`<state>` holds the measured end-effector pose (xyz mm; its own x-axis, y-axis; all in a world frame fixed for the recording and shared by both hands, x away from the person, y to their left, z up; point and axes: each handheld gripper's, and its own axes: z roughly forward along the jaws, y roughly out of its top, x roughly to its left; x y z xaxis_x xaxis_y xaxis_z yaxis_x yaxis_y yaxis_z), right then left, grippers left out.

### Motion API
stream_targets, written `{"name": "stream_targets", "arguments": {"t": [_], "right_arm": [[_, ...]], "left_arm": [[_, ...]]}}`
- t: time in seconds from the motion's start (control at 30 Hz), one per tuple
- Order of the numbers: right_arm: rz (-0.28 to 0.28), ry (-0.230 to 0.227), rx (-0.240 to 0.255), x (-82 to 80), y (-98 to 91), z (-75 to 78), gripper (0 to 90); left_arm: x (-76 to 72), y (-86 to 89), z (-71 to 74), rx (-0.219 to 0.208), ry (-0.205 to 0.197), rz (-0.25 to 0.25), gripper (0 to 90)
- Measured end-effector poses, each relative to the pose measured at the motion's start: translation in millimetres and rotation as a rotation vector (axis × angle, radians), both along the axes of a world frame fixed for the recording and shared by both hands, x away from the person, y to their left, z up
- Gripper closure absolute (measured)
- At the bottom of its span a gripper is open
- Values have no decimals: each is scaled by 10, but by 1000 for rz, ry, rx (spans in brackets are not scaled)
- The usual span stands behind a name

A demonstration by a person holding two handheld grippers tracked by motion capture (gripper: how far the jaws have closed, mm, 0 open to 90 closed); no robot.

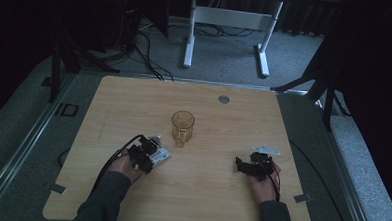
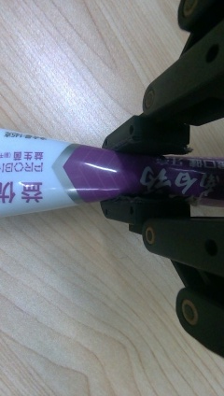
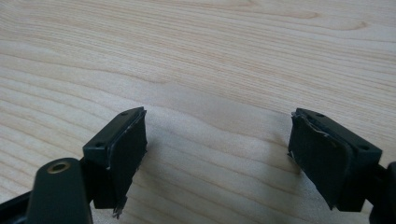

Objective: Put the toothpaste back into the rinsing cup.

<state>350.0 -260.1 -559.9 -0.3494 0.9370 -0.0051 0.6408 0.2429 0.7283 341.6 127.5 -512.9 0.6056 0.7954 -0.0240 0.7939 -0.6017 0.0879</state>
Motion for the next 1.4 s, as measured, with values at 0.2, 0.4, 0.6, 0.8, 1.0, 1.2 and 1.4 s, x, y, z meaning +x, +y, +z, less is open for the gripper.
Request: {"name": "stream_targets", "arguments": {"t": [0.2, 0.4, 0.6, 0.8, 1.0, 1.2, 1.4], "right_arm": [[0, 0, 0, 0, 0, 0, 192], [0, 0, 0, 0, 0, 0, 192], [0, 0, 0, 0, 0, 0, 192], [0, 0, 0, 0, 0, 0, 192], [0, 0, 0, 0, 0, 0, 192], [0, 0, 0, 0, 0, 0, 192], [-1, 1, 1, 0, 1, 0, 192]], "left_arm": [[-12, 23, 7, -12, 0, 10, 722], [-22, 47, 19, -17, 2, 16, 727], [-38, 86, 75, -25, -14, 20, 728], [-38, 136, 139, -45, -42, 45, 729], [-44, 162, 191, -60, -58, 59, 729], [-48, 168, 234, -62, -80, 69, 729], [-60, 167, 277, -66, -110, 73, 730]]}}
